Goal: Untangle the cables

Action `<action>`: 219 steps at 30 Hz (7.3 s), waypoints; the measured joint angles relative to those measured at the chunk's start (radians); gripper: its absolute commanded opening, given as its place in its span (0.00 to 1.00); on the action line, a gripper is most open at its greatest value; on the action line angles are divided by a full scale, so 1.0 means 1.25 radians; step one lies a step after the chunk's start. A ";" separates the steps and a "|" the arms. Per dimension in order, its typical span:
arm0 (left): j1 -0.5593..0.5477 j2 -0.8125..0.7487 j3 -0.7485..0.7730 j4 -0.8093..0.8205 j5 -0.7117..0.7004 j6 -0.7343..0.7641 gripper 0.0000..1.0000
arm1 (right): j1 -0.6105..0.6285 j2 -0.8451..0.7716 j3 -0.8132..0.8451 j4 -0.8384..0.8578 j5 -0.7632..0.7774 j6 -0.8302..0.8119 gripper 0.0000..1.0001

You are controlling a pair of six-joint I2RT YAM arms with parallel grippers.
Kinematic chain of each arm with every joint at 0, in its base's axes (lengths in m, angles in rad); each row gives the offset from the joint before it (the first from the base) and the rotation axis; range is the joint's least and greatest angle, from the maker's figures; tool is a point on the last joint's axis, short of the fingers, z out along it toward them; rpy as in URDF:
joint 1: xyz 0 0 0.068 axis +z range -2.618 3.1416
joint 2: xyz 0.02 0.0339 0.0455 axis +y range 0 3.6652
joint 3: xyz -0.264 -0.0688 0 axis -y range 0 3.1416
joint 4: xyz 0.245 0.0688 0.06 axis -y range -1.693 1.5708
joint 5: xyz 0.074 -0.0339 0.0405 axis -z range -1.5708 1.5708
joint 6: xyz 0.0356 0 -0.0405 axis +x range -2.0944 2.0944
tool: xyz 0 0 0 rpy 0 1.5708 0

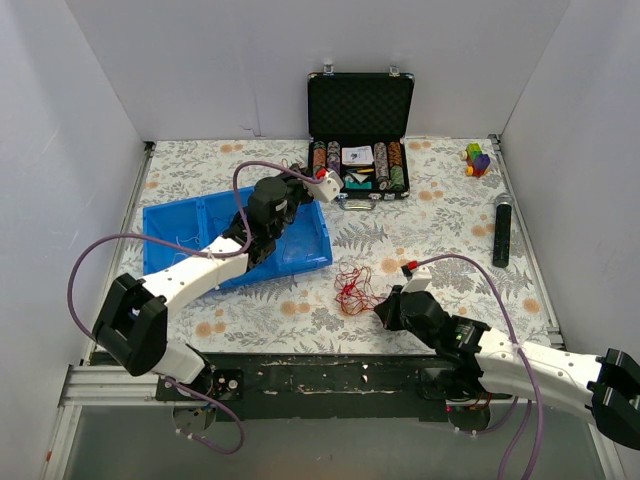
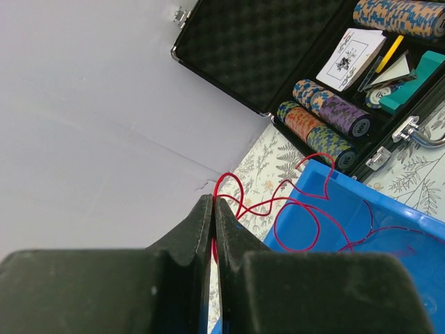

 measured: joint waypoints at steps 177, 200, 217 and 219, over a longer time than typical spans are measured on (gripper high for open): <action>-0.269 0.071 0.326 -0.711 0.464 -0.167 0.00 | -0.001 -0.118 0.072 -0.155 0.016 -0.064 0.25; -0.288 -0.139 0.285 -0.842 0.407 -0.141 0.00 | -0.005 -0.330 0.102 -0.180 -0.027 -0.110 0.64; -0.289 -0.118 0.284 -0.815 0.404 -0.153 0.00 | -0.005 -0.105 0.115 0.119 -0.106 -0.201 0.61; -0.291 -0.111 0.297 -0.818 0.408 -0.152 0.00 | -0.005 -0.065 0.125 0.156 -0.114 -0.211 0.59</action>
